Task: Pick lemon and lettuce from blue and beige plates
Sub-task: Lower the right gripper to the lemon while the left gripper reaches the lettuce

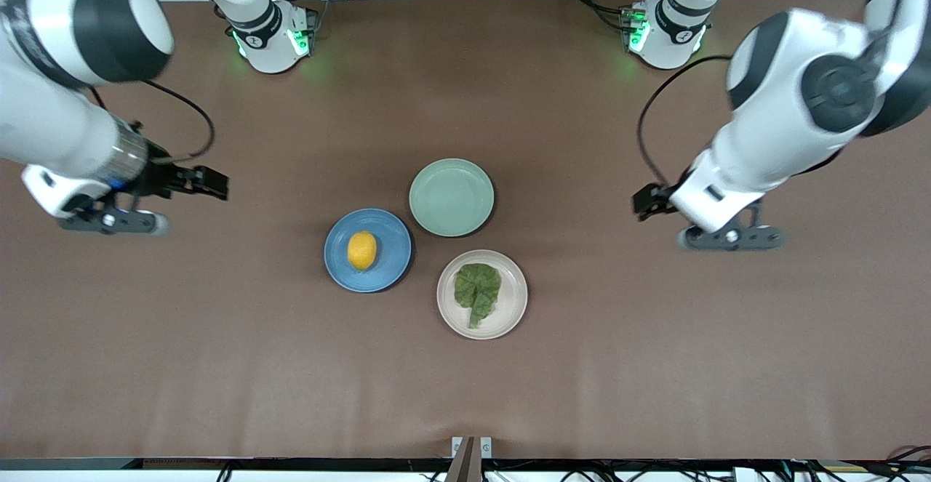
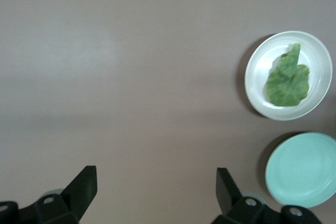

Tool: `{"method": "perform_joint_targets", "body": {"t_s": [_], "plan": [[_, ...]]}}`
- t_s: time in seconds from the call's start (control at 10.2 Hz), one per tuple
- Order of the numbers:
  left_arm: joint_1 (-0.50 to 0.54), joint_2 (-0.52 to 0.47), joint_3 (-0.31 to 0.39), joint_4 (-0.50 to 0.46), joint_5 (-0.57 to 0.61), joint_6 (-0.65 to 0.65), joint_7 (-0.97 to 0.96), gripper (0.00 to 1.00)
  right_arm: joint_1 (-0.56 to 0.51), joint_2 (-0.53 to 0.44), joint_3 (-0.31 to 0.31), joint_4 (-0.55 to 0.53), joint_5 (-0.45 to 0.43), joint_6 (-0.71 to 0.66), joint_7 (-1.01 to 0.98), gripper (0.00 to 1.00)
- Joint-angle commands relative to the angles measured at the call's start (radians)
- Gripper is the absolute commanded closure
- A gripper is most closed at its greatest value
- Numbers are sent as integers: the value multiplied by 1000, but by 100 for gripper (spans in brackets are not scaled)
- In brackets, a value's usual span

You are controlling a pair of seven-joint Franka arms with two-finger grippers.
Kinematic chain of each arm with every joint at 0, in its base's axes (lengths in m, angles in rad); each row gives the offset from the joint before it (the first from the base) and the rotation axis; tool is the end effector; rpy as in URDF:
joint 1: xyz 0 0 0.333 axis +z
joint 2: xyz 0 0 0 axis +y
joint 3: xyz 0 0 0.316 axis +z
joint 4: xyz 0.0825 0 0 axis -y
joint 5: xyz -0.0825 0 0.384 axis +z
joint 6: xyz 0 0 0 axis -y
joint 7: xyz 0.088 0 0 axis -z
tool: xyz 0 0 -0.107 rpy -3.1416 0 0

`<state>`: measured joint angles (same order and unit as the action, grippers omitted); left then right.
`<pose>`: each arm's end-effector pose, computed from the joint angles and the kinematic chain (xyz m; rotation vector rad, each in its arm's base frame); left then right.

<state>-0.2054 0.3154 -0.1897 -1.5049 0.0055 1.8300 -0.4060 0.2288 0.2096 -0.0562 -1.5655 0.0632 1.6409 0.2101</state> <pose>0.6124 -0.2384 0.4900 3.0865 0.0295 -0.0103 0.6014 0.1142 0.5103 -3.1085 0.0711 0.2197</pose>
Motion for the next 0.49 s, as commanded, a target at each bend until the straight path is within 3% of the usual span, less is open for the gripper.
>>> {"method": "perform_joint_targets", "body": {"t_s": [0.0,0.39], "plan": [[-83,117,9,42,11,128,-176,0,36,72,-5,12,43,60,88,0],[-173,289,18,43,19,450,-373,0,133,195,-5,13,43,184,241,0]]}}
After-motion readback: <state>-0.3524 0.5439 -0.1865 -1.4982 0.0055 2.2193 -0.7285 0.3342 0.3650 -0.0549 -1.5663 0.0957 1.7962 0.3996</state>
